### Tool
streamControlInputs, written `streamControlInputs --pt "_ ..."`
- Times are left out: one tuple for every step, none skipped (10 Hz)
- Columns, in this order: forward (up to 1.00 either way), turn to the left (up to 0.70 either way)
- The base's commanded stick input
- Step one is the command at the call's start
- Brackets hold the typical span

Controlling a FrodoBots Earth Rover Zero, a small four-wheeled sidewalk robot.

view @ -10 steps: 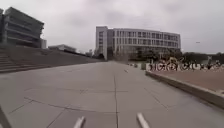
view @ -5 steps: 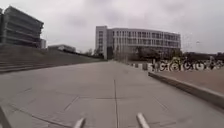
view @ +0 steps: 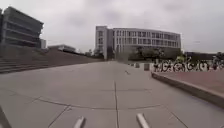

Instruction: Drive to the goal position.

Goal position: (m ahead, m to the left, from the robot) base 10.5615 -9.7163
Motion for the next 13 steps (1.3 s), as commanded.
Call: streamControlInputs --pt "0.7 0.0" --pt "0.7 0.0" --pt "0.7 0.0" --pt "0.7 0.0" --pt "0.7 0.0" --pt "0.7 0.0" --pt "0.7 0.0" --pt "0.7 0.0" --pt "0.7 0.0" --pt "0.7 0.0" --pt "0.7 0.0" --pt "0.7 0.0" --pt "0.7 0.0"
